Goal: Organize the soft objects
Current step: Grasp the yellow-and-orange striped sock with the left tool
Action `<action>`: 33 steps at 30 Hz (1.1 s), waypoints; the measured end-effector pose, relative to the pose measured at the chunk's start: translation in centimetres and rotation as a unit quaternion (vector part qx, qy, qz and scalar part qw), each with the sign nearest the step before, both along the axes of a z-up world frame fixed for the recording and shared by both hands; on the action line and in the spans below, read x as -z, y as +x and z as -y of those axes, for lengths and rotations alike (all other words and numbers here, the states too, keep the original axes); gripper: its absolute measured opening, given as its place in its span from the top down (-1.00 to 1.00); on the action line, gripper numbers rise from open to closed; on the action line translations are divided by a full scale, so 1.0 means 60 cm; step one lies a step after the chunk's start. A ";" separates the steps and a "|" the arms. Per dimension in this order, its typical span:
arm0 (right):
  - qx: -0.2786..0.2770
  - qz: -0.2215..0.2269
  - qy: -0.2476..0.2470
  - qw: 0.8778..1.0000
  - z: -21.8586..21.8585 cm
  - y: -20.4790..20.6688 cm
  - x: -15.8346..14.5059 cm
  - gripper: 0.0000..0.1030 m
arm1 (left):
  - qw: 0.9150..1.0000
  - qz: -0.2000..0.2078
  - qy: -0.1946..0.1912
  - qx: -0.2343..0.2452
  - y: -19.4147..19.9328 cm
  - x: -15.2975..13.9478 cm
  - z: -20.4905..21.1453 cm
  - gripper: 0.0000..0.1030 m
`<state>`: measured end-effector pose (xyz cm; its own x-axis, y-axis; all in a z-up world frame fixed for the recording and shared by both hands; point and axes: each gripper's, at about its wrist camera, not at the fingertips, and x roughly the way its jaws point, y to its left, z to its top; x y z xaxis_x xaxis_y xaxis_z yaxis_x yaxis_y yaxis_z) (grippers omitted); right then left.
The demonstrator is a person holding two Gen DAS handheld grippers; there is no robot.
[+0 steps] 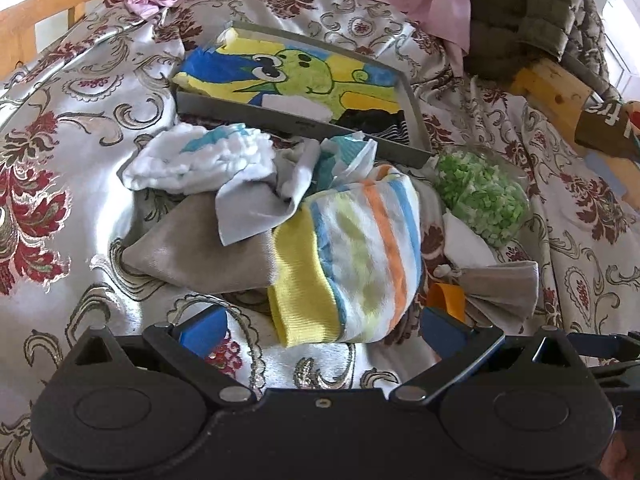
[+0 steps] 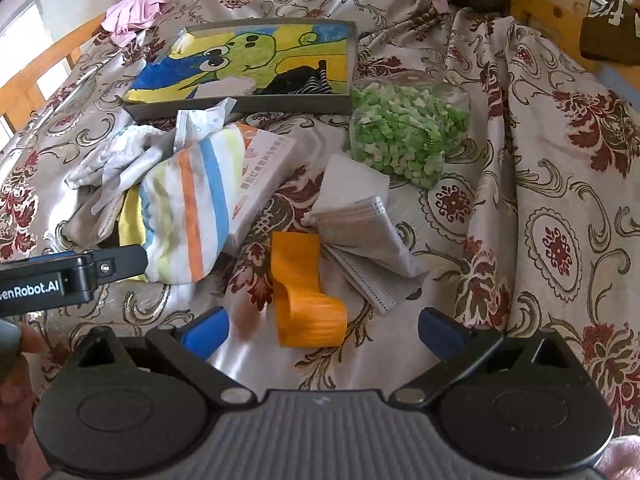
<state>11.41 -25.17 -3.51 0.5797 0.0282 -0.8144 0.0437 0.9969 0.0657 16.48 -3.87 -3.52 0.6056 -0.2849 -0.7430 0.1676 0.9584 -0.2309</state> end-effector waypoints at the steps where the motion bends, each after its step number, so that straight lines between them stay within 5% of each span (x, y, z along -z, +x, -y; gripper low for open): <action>1: -0.001 -0.002 -0.002 1.000 -0.001 0.002 0.002 -0.99 | 1.000 0.000 0.000 -0.001 0.001 0.000 0.000 -0.98; 11: -0.024 -0.027 0.007 0.999 -0.010 0.036 0.022 -0.99 | 0.999 -0.028 -0.036 0.004 0.036 0.010 -0.003 -0.98; 18: -0.026 -0.050 0.011 0.998 -0.016 0.054 0.044 -0.98 | 0.995 -0.056 -0.059 0.051 0.078 0.032 0.024 -0.97; 24: -0.014 -0.058 0.030 0.998 -0.011 0.063 0.060 -0.71 | 0.990 -0.104 -0.080 0.055 0.118 0.059 0.041 -0.95; 32: -0.002 -0.057 0.050 0.997 -0.003 0.075 0.071 -0.46 | 0.987 -0.141 -0.075 0.022 0.130 0.072 0.025 -0.34; 33: -0.003 -0.057 0.055 0.997 -0.002 0.076 0.072 -0.39 | 0.986 -0.146 -0.079 0.019 0.132 0.073 0.023 -0.11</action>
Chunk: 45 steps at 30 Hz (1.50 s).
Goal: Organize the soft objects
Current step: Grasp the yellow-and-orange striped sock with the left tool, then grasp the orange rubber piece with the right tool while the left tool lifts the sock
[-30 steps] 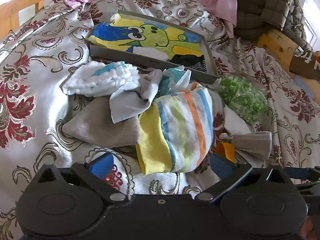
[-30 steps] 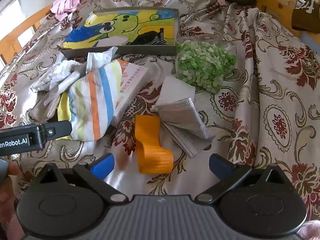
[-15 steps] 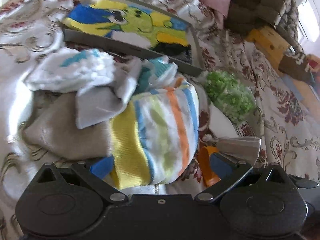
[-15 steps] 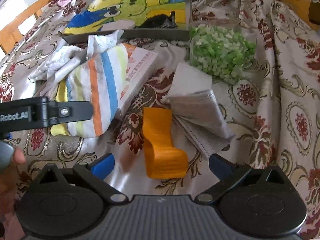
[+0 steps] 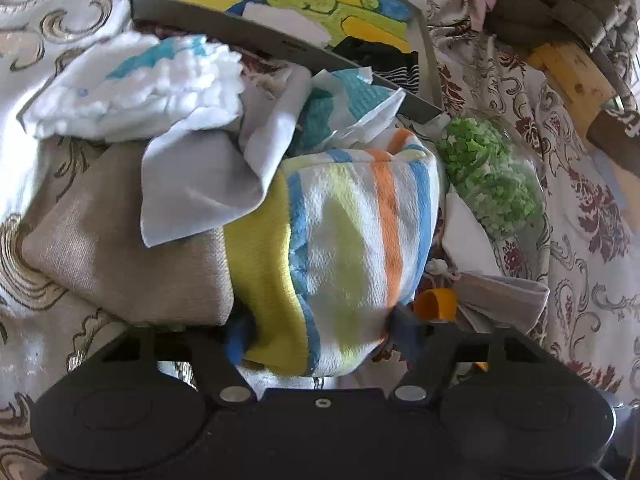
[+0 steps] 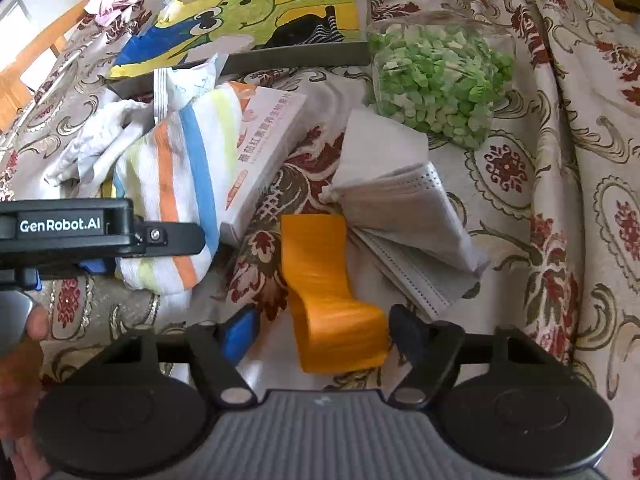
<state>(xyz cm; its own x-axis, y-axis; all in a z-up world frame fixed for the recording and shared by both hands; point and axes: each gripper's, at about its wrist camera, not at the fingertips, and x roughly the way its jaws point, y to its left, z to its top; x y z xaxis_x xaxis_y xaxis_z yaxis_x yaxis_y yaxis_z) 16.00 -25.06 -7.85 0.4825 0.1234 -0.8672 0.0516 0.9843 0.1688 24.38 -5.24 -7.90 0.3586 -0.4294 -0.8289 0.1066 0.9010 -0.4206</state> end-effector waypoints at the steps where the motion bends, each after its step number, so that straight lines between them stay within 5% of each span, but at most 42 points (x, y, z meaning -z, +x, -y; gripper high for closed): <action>1: 0.000 -0.001 0.005 1.000 0.001 0.001 0.002 -0.34 | 1.000 -0.002 -0.004 0.000 0.000 0.000 -0.002 0.14; 7: 0.000 -0.001 0.023 1.000 0.006 0.010 0.010 -0.28 | 1.000 -0.001 -0.015 -0.005 -0.009 -0.006 -0.012 0.64; 17: -0.027 0.015 0.044 0.999 -0.001 -0.004 -0.005 -0.20 | 0.999 -0.016 0.020 -0.047 -0.073 -0.031 -0.061 0.70; 23: 0.025 0.005 0.031 0.999 0.019 0.004 0.002 -0.30 | 0.999 0.002 0.026 -0.039 -0.086 -0.031 -0.057 0.33; 30: 0.028 0.004 0.002 1.000 0.009 0.017 0.020 -0.10 | 1.000 0.024 0.011 -0.017 -0.085 -0.034 -0.036 -0.08; 33: 0.003 0.008 0.005 1.000 -0.004 0.012 0.017 0.12 | 1.000 0.030 -0.004 -0.007 -0.087 -0.036 -0.030 -0.11; 38: -0.025 -0.002 -0.005 1.000 -0.022 0.012 0.023 0.14 | 0.999 0.033 -0.027 0.000 -0.083 -0.028 -0.018 -0.11; 45: -0.031 0.001 0.022 0.999 -0.016 0.006 0.018 0.17 | 0.995 0.022 -0.090 -0.038 -0.068 -0.019 -0.031 -0.43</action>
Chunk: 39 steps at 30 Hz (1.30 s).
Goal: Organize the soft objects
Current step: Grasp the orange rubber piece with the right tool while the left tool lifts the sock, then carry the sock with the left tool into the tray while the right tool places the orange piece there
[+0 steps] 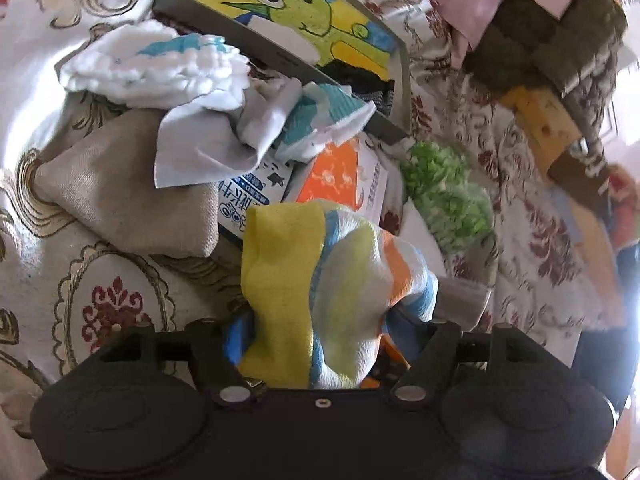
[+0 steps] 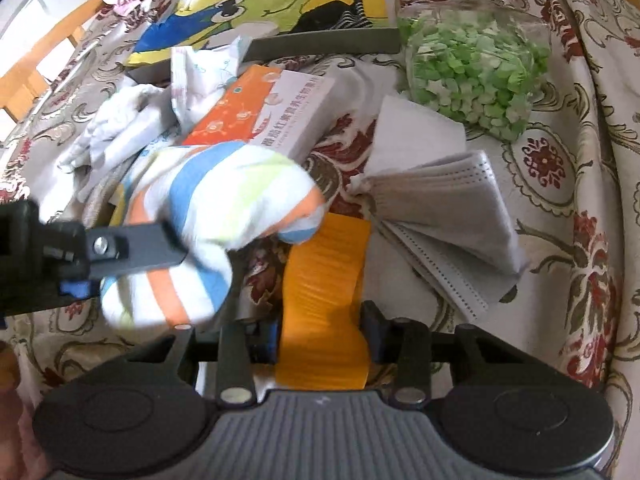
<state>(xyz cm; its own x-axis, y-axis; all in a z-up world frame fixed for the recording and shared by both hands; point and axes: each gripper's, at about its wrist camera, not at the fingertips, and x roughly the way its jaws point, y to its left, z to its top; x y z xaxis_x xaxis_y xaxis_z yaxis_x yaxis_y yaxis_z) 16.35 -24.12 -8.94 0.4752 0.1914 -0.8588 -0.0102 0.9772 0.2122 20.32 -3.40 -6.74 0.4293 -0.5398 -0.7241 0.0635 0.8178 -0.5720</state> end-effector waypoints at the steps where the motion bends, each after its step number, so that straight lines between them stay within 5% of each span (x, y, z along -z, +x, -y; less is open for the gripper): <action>1: -0.002 0.001 0.003 1.000 -0.001 0.005 0.000 0.17 | 1.000 -0.003 -0.008 -0.007 0.002 0.002 -0.004 -0.45; 5: 0.000 0.005 0.032 0.999 0.004 0.002 -0.004 0.18 | 0.999 -0.017 -0.022 -0.024 0.010 0.017 -0.011 -0.38; 7: 0.000 0.009 0.034 0.999 0.004 -0.001 -0.007 0.18 | 1.000 -0.020 -0.005 -0.020 0.012 0.024 -0.008 0.32; 9: 0.000 0.012 0.037 0.999 0.006 -0.002 -0.009 0.19 | 0.999 -0.021 0.026 -0.016 0.012 0.028 -0.004 0.64; 20: 0.031 0.064 0.106 0.992 0.036 -0.024 -0.039 0.20 | 0.995 0.084 0.032 -0.029 -0.039 -0.025 -0.019 0.75; 30: 0.032 0.065 0.115 0.991 0.039 -0.025 -0.040 0.20 | 0.990 0.126 0.042 -0.054 -0.066 -0.043 -0.028 0.75; 39: -0.008 0.175 0.027 0.984 0.001 -0.066 -0.091 0.20 | 0.977 0.195 0.068 -0.056 -0.083 -0.079 -0.024 0.75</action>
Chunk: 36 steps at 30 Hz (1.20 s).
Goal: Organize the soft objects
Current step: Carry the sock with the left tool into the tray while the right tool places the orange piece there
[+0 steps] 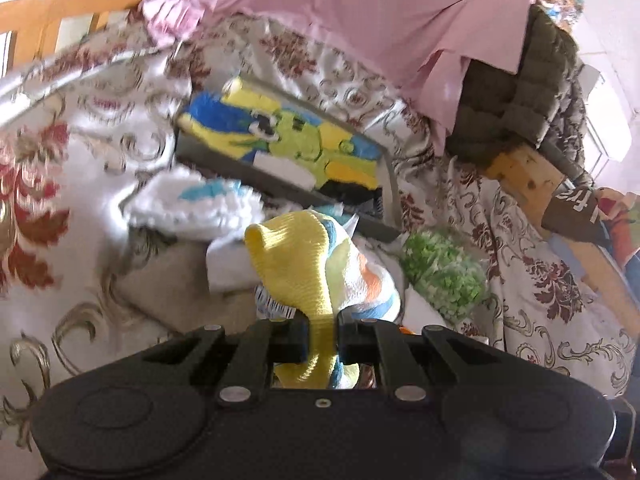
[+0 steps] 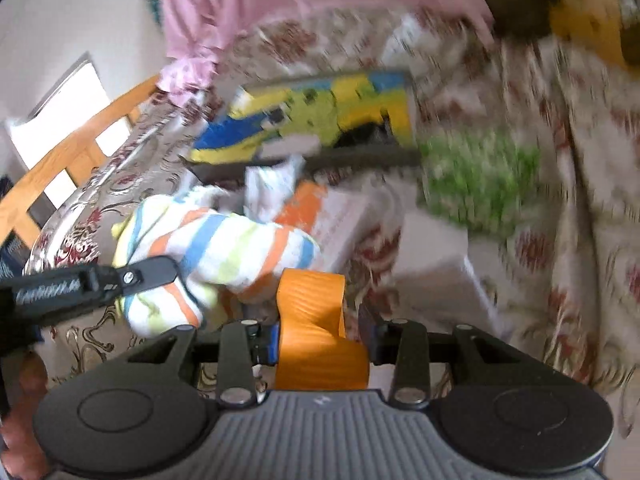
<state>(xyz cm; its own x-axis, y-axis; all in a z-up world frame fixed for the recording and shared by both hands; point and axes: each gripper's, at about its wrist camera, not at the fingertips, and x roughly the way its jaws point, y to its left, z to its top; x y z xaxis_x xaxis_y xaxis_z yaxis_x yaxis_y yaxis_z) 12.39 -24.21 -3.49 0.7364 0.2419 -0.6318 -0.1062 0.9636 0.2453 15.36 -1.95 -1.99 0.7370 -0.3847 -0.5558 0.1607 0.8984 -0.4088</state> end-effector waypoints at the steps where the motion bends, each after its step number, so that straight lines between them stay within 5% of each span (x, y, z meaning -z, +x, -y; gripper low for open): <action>1: -0.005 0.013 -0.004 1.000 -0.004 -0.004 -0.007 0.20 | 1.000 0.001 -0.005 -0.001 0.002 -0.005 -0.001 0.75; 13: -0.006 0.069 0.049 0.996 0.027 0.046 -0.067 0.20 | 0.996 -0.008 -0.083 -0.022 0.109 -0.052 -0.029 0.75; 19: -0.007 0.092 0.052 0.994 0.036 0.177 -0.093 0.20 | 0.996 0.023 -0.073 -0.035 0.216 -0.076 -0.025 0.75; 27: 0.023 0.090 0.068 0.993 0.051 0.375 -0.057 0.20 | 0.996 0.027 -0.070 -0.056 0.395 -0.062 -0.003 0.75; 36: 0.059 0.073 0.089 0.992 0.069 0.487 -0.008 0.20 | 0.996 0.021 -0.060 -0.060 0.516 -0.030 0.030 0.75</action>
